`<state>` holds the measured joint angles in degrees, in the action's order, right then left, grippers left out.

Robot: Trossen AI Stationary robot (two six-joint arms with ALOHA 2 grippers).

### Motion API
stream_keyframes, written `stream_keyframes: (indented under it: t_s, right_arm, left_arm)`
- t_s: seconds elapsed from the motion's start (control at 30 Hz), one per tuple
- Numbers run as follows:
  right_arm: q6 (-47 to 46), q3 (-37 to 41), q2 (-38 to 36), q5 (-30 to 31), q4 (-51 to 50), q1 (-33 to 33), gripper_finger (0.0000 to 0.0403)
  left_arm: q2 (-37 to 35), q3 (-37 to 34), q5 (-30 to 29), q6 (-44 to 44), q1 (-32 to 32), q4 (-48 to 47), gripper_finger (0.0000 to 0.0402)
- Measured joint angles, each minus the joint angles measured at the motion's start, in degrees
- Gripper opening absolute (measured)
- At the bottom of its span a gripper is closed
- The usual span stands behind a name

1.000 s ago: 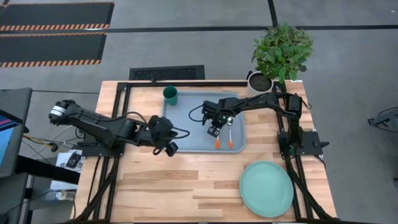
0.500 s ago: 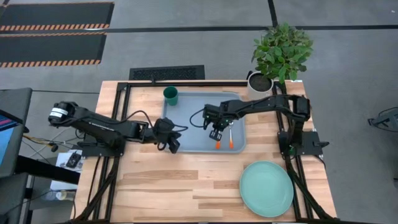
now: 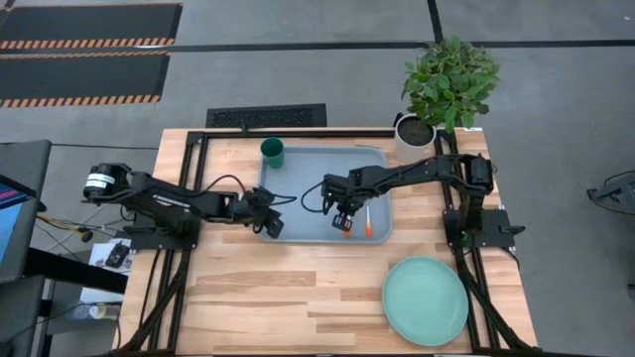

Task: Pick and place plate/cup/fork/spoon on tray
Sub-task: Adjust the orange fork on the gray tray

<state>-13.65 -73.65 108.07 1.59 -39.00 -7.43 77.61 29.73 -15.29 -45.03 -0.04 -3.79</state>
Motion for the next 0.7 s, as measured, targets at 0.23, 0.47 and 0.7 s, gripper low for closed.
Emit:
stream_keyframes:
  t_s: [0.23, 0.47, 0.7]
  right_arm:
    - [-0.9, 0.0, 0.0, -0.1, -0.5, 0.7, 0.0012]
    - [-1.0, 0.0, 0.0, -0.1, -1.2, 0.7, 0.0012]
    - [-0.1, 1.4, 0.0, 0.1, -0.4, 1.4, 0.0012]
  left_arm:
    - [8.6, 2.7, -0.3, -1.8, 0.2, -3.2, 0.0]
    - [14.2, 6.7, 0.0, -1.8, 0.3, -4.7, 0.0]
    - [14.3, 6.9, 0.5, -2.7, 0.3, -6.0, 0.0]
